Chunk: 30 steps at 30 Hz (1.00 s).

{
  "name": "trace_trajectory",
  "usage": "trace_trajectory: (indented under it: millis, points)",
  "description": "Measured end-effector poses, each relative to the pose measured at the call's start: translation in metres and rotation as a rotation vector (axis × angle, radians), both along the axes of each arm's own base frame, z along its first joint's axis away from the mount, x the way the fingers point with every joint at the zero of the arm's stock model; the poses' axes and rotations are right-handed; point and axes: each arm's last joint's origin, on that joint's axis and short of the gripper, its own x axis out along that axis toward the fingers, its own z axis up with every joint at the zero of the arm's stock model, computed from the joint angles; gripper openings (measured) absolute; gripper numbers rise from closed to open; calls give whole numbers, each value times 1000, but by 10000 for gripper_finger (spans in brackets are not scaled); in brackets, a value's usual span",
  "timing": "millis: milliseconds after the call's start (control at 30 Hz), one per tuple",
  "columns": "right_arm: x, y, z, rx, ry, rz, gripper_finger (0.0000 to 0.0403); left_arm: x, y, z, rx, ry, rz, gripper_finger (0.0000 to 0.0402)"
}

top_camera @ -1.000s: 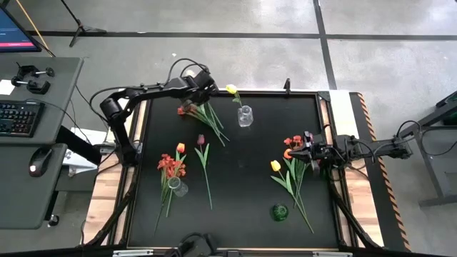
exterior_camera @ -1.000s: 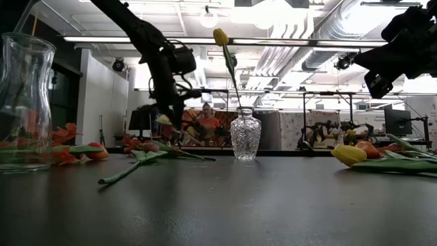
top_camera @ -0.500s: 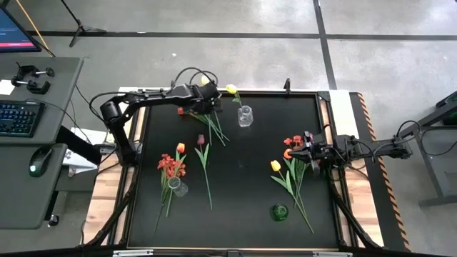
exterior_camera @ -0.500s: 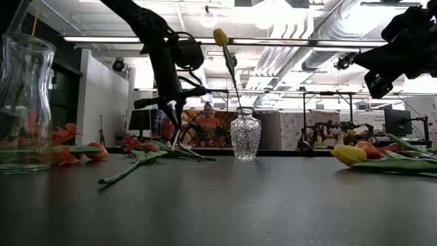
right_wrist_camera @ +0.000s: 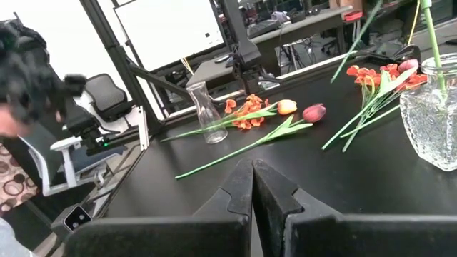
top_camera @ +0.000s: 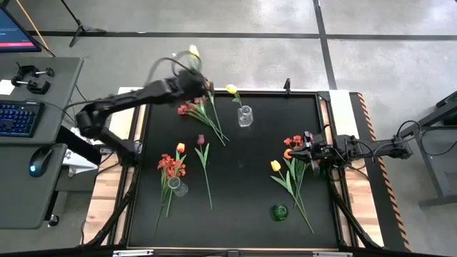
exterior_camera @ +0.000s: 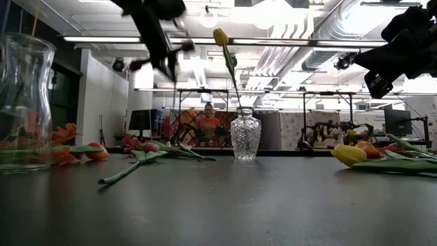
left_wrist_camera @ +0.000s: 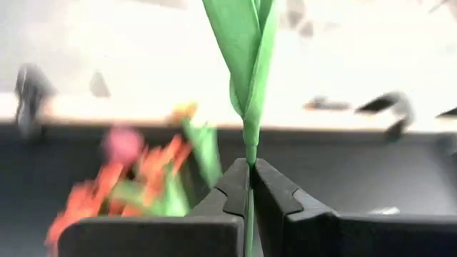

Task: Sort flowers into vase by color
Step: Put the top yellow tulip into the top transparent vase

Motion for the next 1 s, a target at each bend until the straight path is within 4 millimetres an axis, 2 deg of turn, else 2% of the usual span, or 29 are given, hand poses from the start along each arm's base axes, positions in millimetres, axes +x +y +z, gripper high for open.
trace_trajectory:
  millis: [200,267,333,400,633,767,900,1000]
  points:
    - [0,0,0,0,0,0,0,-30,-10,82,404,-241,-128,0]
    - [0,0,0,0,0,0,0,-32,-13,101,532,-304,-201,0]
    - [0,0,0,0,0,0,0,-27,-14,109,618,-353,-280,0]
    - [0,0,0,0,0,0,0,-17,-12,111,685,-387,-349,0]
    - [0,0,0,0,0,0,0,33,9,98,808,-549,-515,0]
    - [0,0,0,0,0,0,0,62,11,93,780,-541,-639,0]
    - [0,0,0,0,0,0,0,91,8,71,705,-467,-786,0]
    - [0,0,0,0,0,0,0,103,7,57,665,-450,-812,0]
